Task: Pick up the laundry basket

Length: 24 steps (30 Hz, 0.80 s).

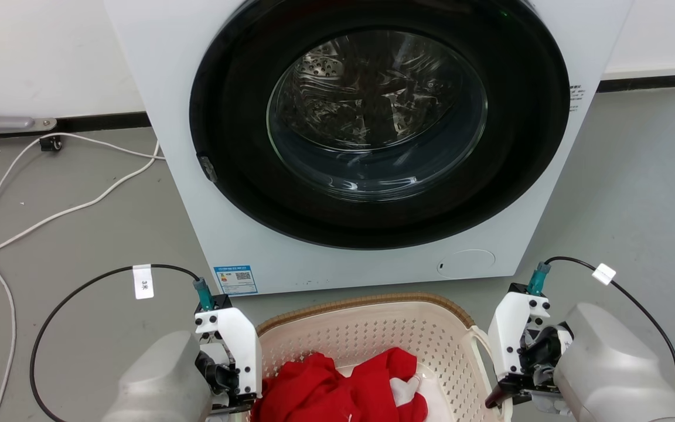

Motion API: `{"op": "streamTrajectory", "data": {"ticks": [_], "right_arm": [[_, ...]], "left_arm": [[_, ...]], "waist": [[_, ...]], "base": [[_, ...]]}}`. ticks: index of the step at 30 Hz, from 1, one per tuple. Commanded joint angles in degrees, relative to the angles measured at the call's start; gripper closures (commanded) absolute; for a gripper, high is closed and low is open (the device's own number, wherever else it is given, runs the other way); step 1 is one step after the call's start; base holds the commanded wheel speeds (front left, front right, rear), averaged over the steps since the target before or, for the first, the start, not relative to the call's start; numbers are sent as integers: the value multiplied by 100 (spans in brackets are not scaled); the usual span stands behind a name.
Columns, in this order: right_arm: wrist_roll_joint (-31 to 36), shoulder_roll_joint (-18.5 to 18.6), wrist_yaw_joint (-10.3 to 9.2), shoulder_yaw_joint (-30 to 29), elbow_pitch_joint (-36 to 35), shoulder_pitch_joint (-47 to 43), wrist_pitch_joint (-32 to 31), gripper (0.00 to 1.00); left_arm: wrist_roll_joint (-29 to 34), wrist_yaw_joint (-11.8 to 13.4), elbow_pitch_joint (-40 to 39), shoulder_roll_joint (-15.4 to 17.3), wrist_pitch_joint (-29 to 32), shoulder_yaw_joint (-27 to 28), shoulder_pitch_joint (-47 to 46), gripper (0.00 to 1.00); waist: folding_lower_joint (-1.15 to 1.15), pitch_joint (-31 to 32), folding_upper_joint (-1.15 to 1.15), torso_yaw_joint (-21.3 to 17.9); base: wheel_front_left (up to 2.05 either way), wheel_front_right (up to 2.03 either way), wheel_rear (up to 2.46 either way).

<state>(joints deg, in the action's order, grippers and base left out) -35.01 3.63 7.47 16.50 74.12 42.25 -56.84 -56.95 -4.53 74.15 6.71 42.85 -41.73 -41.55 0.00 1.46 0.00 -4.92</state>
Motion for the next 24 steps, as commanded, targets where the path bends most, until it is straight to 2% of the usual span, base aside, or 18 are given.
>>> {"op": "streamTrajectory", "data": {"ticks": [1, 24], "right_arm": [[-23, -132, 4, -51, -43, 10, 44, 100], [-163, -137, 9, 49, -43, 21, 9, 100]], "left_arm": [[-66, -90, -51, -159, 49, 7, 39, 100], [-157, -106, -56, -200, 34, -6, 84, 100]], "waist": [[0, 1, 0, 8], [0, 18, 0, 20]], "base": [[0, 0, 0], [0, 0, 0]]}}
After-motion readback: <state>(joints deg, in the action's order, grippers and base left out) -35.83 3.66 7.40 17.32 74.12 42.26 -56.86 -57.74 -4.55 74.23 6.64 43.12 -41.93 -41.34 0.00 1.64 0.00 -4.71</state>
